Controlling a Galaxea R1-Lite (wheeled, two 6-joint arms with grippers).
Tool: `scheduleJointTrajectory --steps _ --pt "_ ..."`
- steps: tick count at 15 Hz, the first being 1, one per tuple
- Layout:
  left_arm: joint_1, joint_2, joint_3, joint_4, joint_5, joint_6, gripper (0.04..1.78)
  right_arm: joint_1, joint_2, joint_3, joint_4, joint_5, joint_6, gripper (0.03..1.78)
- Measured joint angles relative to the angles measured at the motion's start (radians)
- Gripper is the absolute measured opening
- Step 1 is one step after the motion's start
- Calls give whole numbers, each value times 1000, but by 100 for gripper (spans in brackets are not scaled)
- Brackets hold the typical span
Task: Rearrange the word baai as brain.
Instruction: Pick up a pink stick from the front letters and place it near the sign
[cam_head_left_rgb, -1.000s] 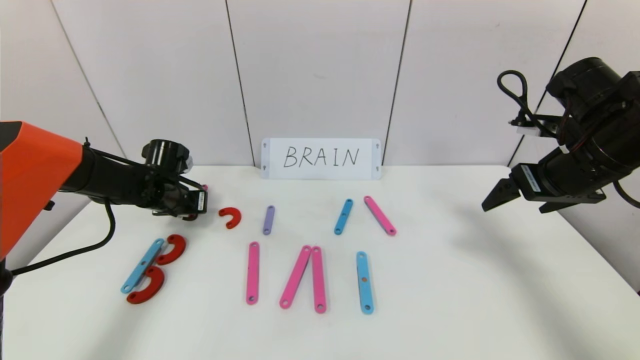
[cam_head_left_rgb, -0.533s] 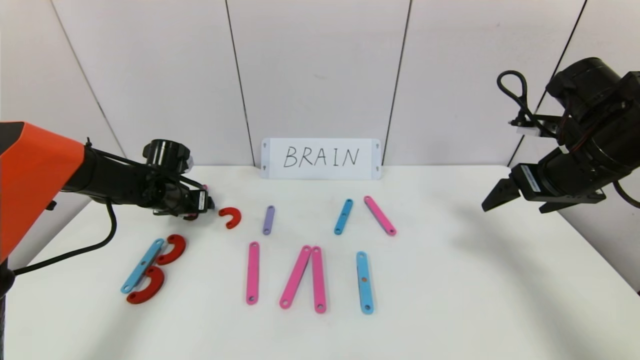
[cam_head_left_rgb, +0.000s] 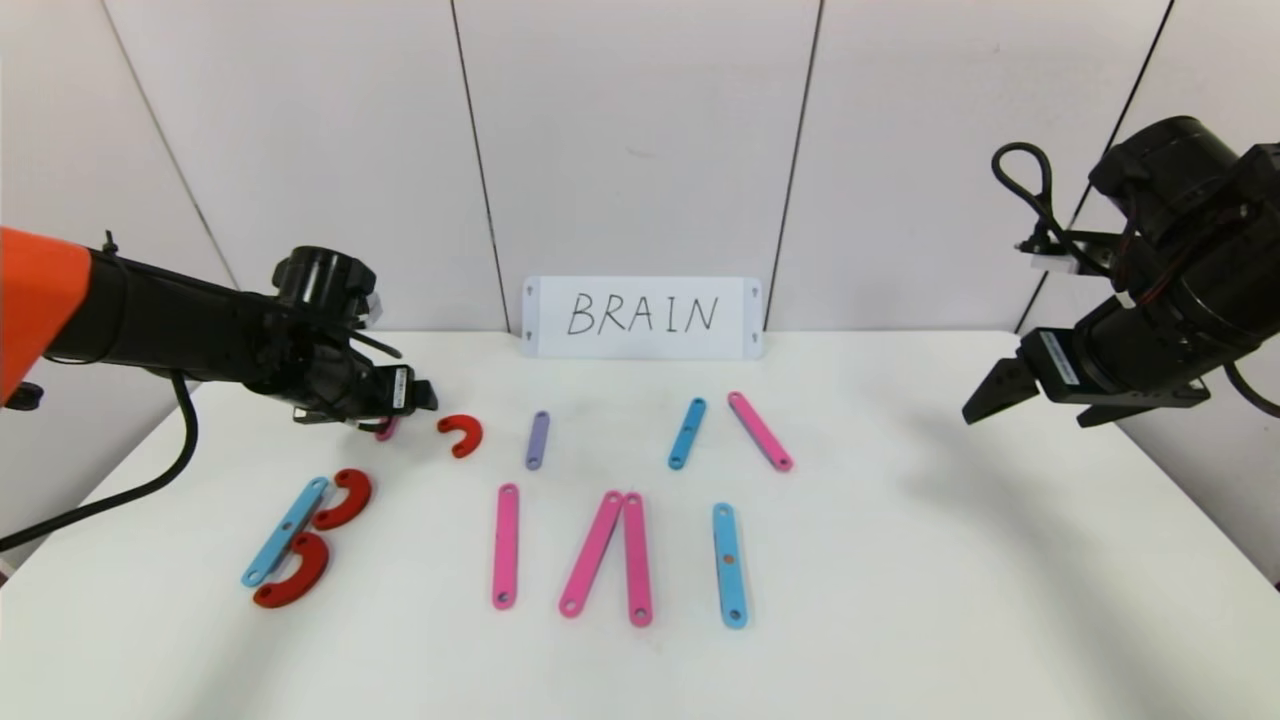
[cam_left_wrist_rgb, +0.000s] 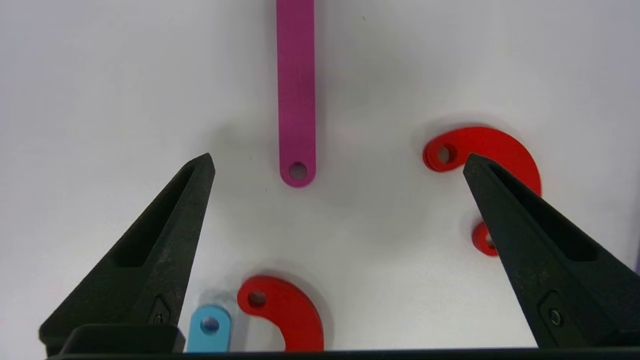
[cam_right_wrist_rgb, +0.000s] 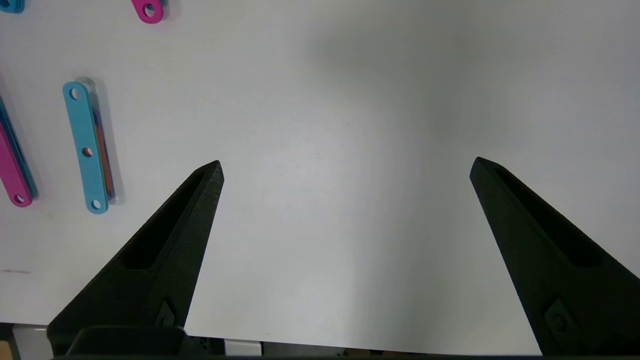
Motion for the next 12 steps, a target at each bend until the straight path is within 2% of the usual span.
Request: scheduleJointTrajectory --steps 3,9,12 --pt "-61 -67 1 124 0 -57 174 -3 -1 -1 0 -1 0 172" --pt "-233 -166 4 361 4 -224 175 -14 -13 -1 0 -2 0 172" --pt "-290 -171 22 383 6 -303 175 -17 -18 -1 0 -2 0 172"
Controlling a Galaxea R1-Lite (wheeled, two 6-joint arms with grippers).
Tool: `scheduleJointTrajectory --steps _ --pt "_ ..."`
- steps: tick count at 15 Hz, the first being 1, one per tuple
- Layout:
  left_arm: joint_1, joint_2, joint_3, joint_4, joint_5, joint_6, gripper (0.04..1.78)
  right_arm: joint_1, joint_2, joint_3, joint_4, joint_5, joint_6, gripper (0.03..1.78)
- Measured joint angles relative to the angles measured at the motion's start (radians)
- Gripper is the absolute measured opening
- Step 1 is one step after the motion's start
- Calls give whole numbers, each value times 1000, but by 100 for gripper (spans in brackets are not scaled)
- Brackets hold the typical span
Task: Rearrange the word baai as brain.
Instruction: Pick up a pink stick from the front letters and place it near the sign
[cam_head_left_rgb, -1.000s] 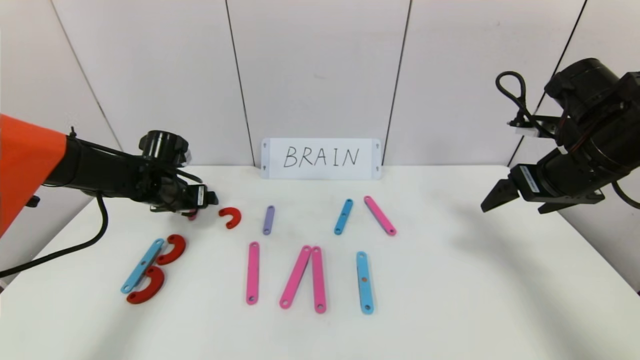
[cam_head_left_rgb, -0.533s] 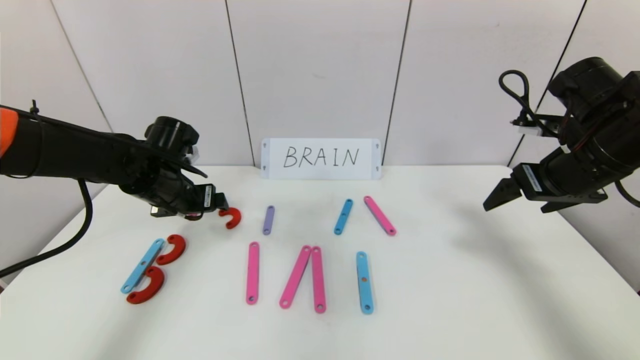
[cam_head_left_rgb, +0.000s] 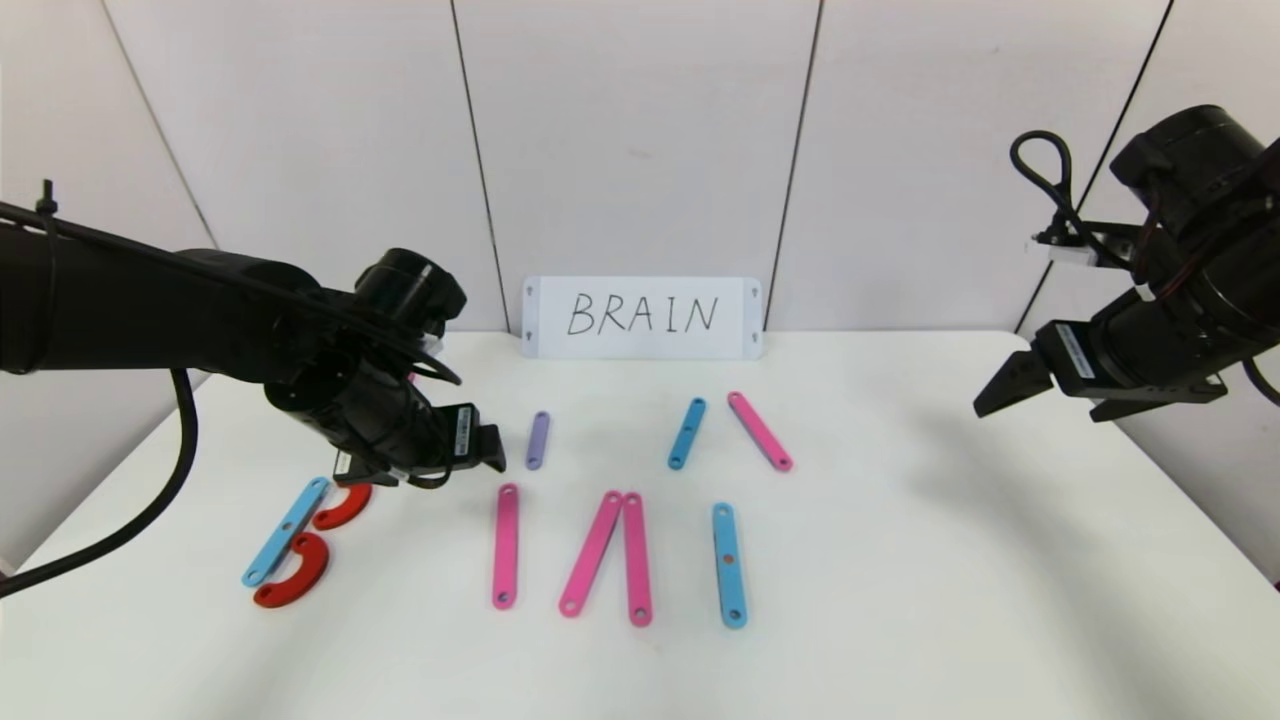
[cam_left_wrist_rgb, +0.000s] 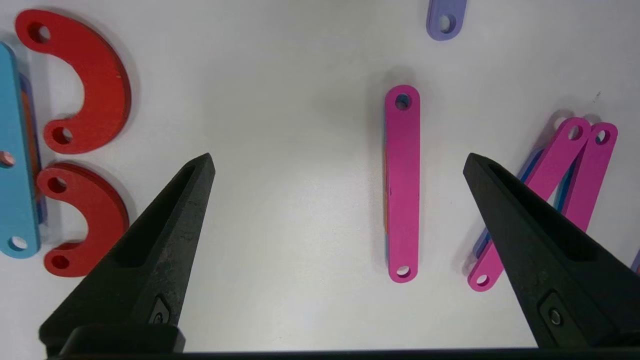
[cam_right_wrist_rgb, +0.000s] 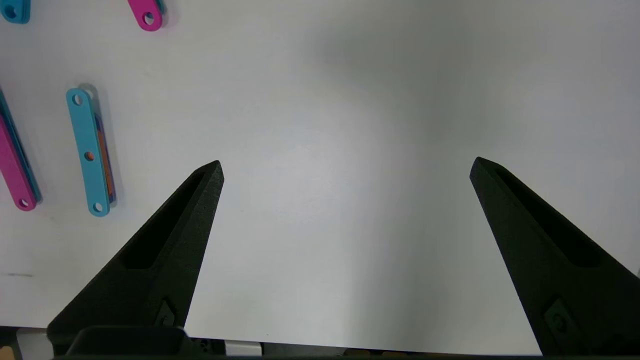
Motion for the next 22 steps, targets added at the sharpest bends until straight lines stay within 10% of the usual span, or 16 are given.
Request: scheduleJointTrajectory --steps 22 --pt "-137 137 42 -25 44 -78 175 -1 -12 0 0 0 0 172"
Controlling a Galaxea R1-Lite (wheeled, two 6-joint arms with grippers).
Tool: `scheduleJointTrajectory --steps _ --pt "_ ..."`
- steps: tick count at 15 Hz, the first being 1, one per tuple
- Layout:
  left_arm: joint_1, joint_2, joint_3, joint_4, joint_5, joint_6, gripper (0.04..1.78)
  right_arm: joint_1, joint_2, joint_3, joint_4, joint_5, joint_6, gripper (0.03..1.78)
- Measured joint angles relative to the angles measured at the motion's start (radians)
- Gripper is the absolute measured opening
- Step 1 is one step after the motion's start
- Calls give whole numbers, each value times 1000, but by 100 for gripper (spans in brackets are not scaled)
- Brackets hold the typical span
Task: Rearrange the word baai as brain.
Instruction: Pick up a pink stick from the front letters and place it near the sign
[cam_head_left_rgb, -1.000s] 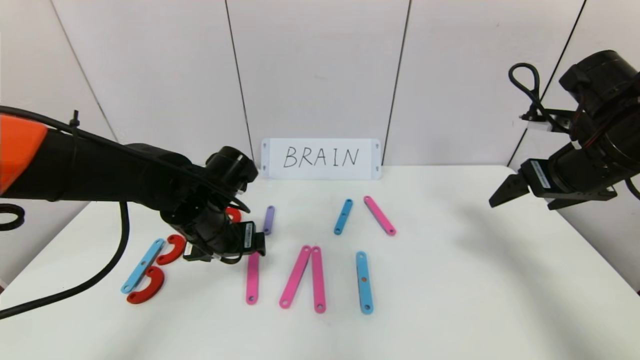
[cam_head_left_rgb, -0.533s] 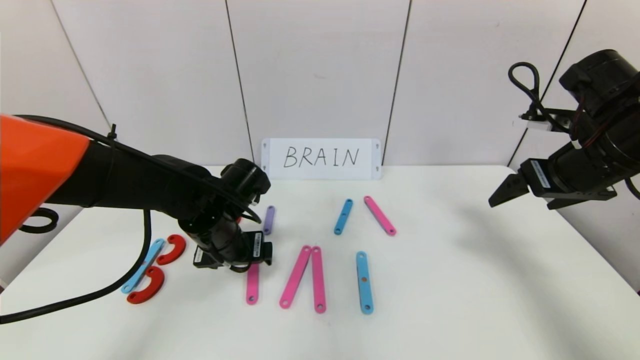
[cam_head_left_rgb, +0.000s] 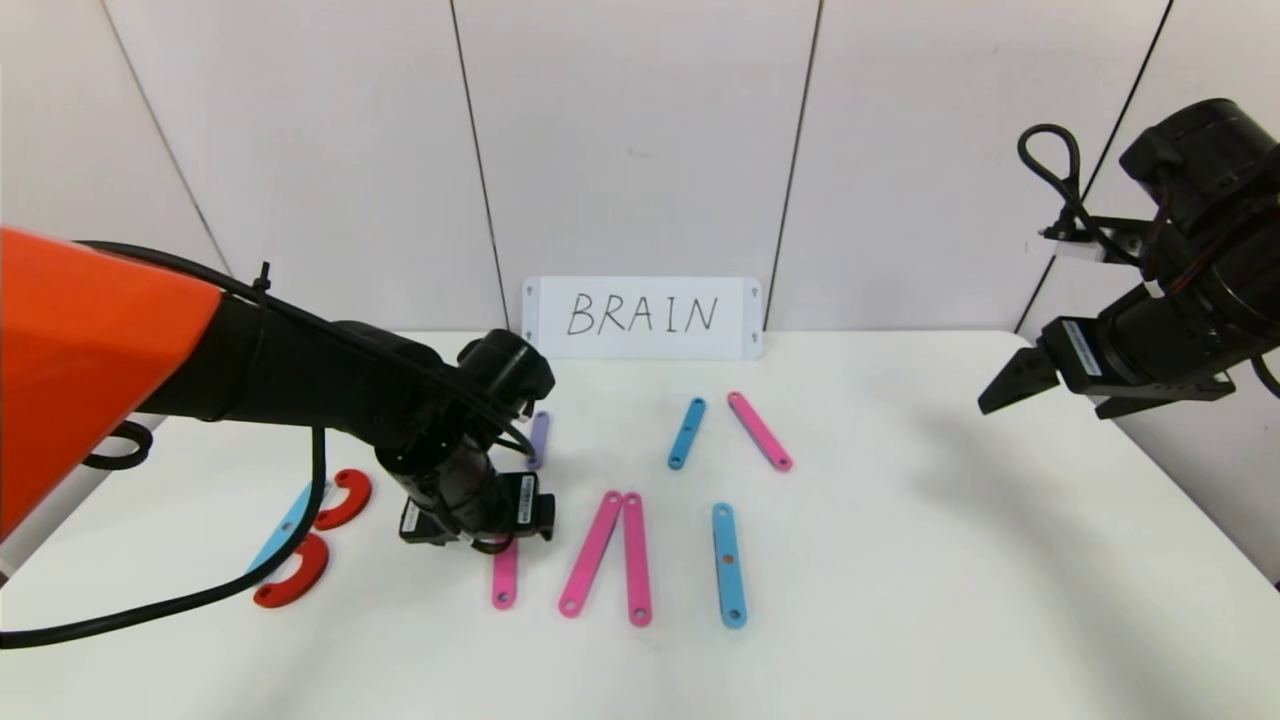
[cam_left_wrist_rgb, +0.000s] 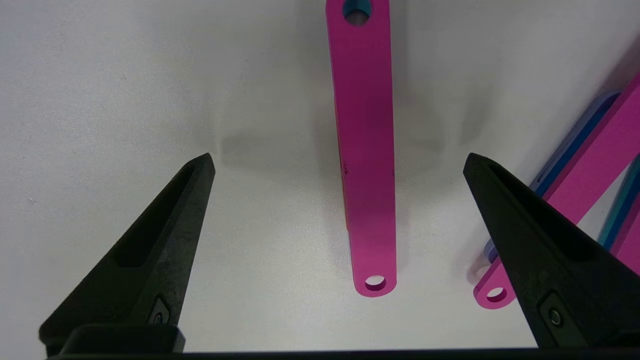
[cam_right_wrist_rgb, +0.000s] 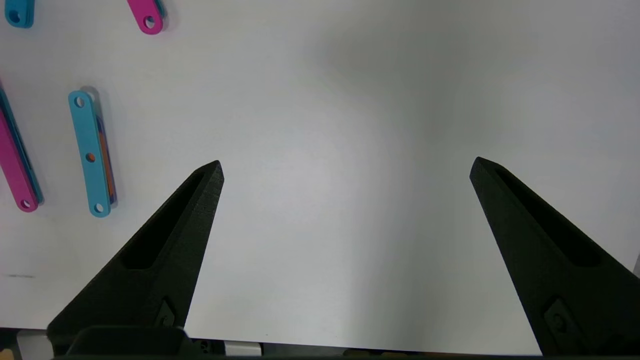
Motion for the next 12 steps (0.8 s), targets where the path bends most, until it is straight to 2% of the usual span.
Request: scheduleJointTrajectory --steps 12 --pt "-4 17 -2 -3 3 2 174 0 0 0 0 0 0 172"
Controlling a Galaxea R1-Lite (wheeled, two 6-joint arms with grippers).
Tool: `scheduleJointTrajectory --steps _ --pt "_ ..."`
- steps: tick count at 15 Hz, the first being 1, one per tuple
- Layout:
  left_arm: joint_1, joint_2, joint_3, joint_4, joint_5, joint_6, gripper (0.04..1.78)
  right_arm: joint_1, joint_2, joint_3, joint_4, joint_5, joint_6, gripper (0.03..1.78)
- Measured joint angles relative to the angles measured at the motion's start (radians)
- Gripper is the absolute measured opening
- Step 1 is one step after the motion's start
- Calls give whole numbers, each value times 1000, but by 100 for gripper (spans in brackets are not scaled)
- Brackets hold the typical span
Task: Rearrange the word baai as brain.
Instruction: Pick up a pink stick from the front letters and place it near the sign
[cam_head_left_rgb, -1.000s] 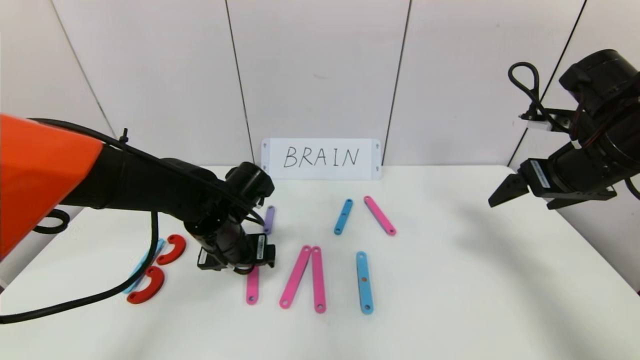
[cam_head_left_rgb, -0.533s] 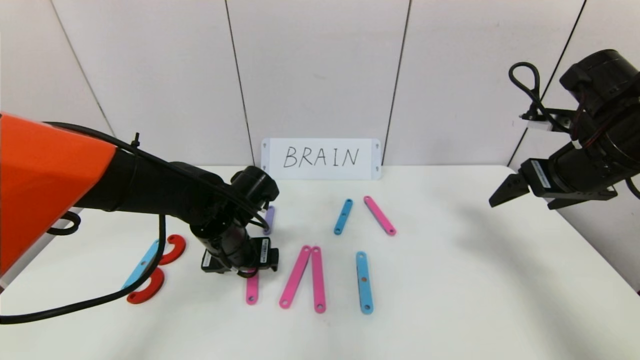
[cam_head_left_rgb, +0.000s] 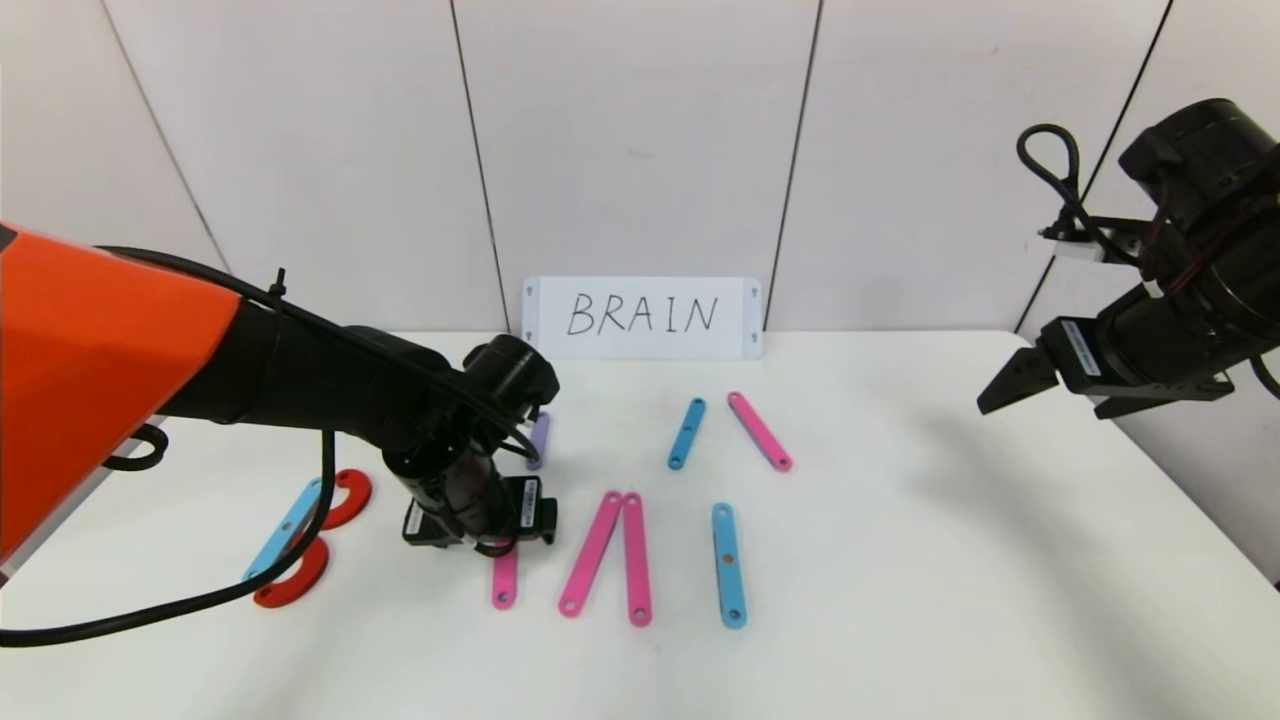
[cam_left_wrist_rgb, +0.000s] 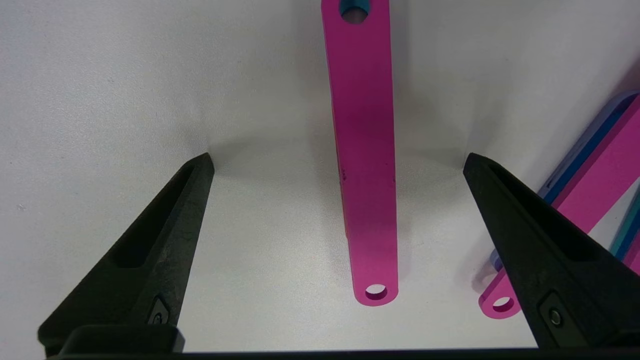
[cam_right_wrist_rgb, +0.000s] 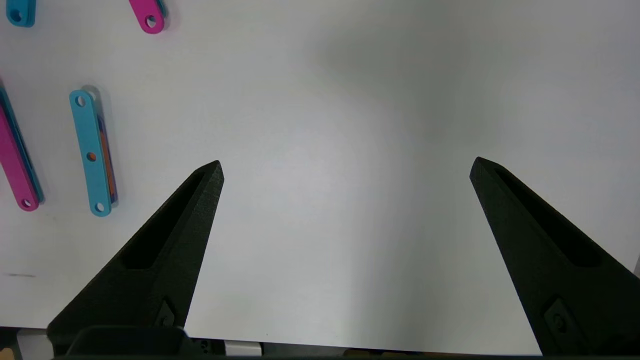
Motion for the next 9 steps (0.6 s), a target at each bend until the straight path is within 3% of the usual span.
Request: scheduleJointTrajectory --steps 4,6,9 --pt "0 0 0 0 3 0 150 0 0 0 0 0 0 172" --pt "0 0 -1 0 3 0 122 0 0 0 0 0 0 172" --pt "0 0 -1 1 4 0 67 0 0 0 0 0 0 172"
